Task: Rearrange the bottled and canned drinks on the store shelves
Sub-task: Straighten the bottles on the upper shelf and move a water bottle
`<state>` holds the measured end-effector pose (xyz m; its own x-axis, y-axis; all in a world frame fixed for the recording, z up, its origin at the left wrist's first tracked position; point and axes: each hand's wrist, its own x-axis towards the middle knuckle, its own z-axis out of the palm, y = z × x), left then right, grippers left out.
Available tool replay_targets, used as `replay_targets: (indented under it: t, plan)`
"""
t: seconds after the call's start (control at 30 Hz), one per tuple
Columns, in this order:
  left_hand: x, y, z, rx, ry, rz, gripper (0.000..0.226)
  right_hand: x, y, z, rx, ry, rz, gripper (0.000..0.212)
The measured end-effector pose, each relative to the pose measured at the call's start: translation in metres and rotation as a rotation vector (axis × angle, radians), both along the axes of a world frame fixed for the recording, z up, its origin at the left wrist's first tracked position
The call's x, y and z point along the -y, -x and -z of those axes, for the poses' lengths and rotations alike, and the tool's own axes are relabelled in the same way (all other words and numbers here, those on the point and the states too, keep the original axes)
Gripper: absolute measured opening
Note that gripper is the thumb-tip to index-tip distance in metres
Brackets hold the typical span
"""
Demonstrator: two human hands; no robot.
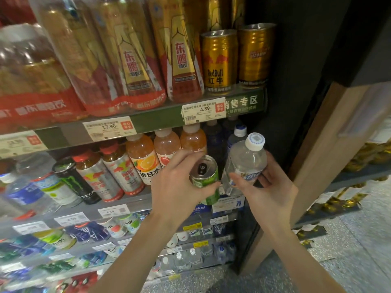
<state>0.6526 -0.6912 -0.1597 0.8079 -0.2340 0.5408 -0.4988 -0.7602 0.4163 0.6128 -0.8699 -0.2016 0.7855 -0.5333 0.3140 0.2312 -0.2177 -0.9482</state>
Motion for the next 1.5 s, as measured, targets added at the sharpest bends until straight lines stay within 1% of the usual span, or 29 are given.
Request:
replay_targets:
  t: [0.17, 0.33, 0.67, 0.87, 0.93, 1.1, 1.23, 1.3, 1.4, 1.5]
  plan:
    - [-0.019, 0.000, 0.012, -0.025, 0.096, -0.013, 0.064, -0.004, -0.008, -0.008, 0.032, 0.039, 0.012, 0.064]
    - [-0.033, 0.003, 0.013, -0.056, 0.206, -0.018, 0.062, -0.009, -0.016, -0.009, 0.038, 0.011, -0.010, 0.070]
    - [-0.048, 0.008, 0.019, -0.068, 0.267, -0.019, 0.062, -0.017, -0.011, -0.008, 0.064, 0.091, -0.047, 0.065]
    - [-0.048, 0.012, 0.021, -0.097, 0.293, -0.024, 0.066, -0.016, -0.004, -0.006, 0.026, 0.113, -0.035, 0.058]
    - [-0.044, 0.010, 0.018, -0.093, 0.286, -0.009, 0.068, -0.014, 0.003, -0.003, 0.014, 0.114, -0.014, 0.059]
    - [-0.023, -0.004, 0.002, -0.106, 0.155, 0.085, 0.073, -0.008, 0.013, 0.004, 0.007, 0.128, 0.027, 0.063]
    - [-0.006, -0.014, -0.009, -0.066, -0.026, 0.167, 0.075, -0.002, 0.018, 0.004, 0.029, 0.143, 0.054, 0.065]
    - [0.002, -0.020, -0.015, 0.003, -0.156, 0.159, 0.076, 0.001, 0.021, 0.002, 0.033, 0.150, 0.055, 0.066]
    - [0.012, -0.031, -0.021, 0.185, -0.355, 0.130, 0.078, 0.004, 0.024, 0.002, 0.031, 0.163, 0.031, 0.067]
    - [0.021, -0.041, -0.022, 0.299, -0.464, 0.136, 0.080, 0.005, 0.026, 0.003, 0.030, 0.153, 0.034, 0.067]
